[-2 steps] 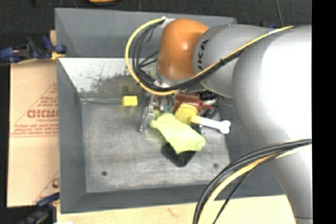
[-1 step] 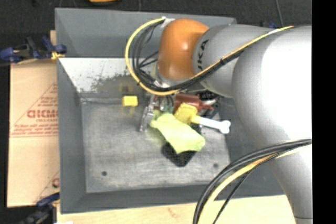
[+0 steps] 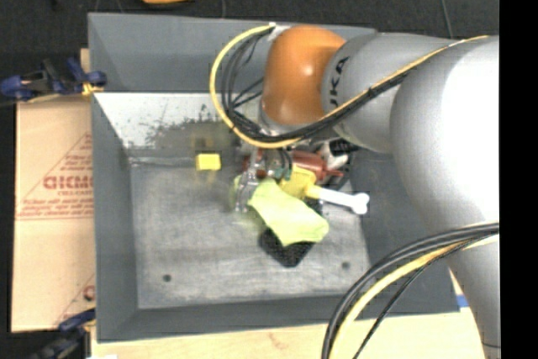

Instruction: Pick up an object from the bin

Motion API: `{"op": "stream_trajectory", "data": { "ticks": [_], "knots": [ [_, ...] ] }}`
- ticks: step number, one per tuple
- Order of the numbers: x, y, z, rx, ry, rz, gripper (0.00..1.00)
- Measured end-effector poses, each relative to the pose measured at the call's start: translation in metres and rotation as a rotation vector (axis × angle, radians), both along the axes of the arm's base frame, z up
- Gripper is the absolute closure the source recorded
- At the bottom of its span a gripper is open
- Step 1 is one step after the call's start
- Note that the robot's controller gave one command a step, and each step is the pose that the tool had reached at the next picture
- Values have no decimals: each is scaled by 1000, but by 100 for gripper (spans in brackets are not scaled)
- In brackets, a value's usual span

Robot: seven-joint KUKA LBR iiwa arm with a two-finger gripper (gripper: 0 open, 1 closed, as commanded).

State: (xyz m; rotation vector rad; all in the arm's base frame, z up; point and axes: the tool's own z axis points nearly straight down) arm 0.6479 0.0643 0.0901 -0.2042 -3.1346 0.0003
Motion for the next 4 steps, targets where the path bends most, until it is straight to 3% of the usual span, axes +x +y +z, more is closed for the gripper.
{"op": "stream_trajectory", "data": {
  "ticks": [1, 2, 3, 4],
  "knots": [
    [5, -2, 18, 0, -12, -2, 0],
    [3, -5, -3, 0, -4, -57, 0],
    [7, -13, -15, 0, -5, 140, 0],
    [7, -20, -16, 3, -9, 161, 0]
  ]
}}
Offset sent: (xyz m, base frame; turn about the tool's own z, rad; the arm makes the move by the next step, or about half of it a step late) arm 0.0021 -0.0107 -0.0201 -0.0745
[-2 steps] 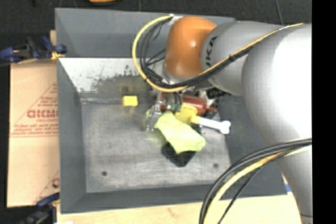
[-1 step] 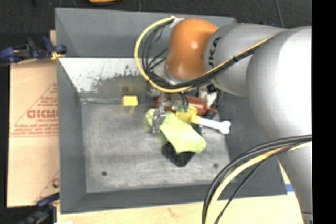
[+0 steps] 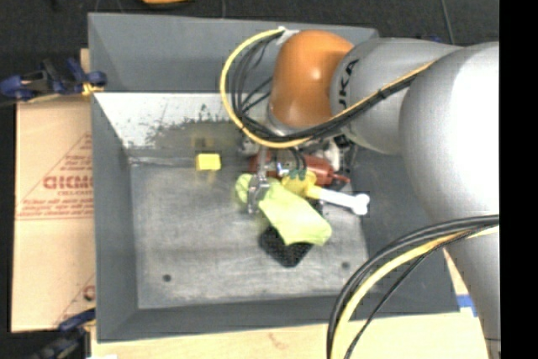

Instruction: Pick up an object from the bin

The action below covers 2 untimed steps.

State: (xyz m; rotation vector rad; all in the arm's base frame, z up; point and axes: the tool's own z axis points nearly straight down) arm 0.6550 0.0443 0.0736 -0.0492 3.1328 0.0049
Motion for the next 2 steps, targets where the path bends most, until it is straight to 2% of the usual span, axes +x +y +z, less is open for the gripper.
{"op": "stream_trajectory", "data": {
  "ticks": [2],
  "knots": [
    [-7, -28, 0, 1, -2, -1, 0]
  ]
}}
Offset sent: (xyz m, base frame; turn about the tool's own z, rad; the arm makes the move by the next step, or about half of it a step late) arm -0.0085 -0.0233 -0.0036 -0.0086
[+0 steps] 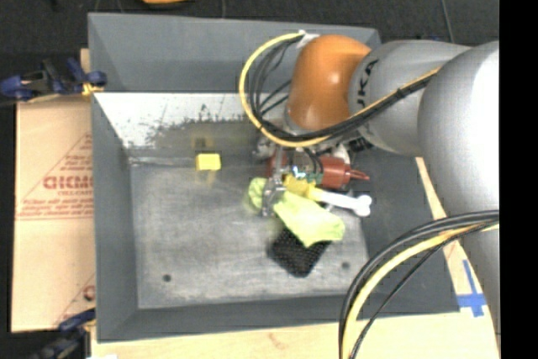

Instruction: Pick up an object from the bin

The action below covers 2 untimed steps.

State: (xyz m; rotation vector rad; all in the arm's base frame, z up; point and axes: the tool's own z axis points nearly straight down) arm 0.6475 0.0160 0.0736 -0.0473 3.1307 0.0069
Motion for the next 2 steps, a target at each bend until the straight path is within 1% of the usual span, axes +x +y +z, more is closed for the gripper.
{"op": "stream_trajectory", "data": {
  "ticks": [1, 2],
  "knots": [
    [0, -22, 0, 0, 0, -25, 0],
    [-10, -7, 1, -3, 10, -101, 100]
  ]
}}
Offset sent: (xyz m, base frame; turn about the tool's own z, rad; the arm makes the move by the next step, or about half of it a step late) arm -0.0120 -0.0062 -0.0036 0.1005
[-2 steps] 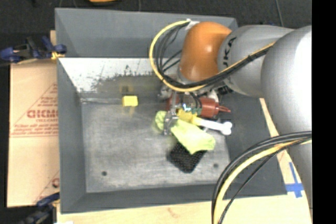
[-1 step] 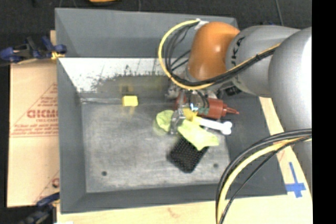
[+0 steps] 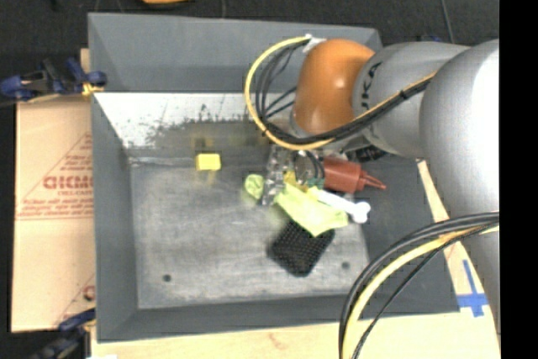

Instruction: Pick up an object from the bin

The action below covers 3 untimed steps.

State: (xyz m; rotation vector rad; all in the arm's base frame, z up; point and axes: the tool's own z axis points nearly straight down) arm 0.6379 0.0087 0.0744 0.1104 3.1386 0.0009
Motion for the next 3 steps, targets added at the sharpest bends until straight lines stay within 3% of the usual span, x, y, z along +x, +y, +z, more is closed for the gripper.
{"op": "stream_trajectory", "data": {
  "ticks": [1, 2, 3],
  "knots": [
    [0, 0, 0, 0, 0, -1, 100],
    [7, -7, 48, 0, 3, 3, 100],
    [8, -4, 83, 0, -10, -6, 100]
  ]
}}
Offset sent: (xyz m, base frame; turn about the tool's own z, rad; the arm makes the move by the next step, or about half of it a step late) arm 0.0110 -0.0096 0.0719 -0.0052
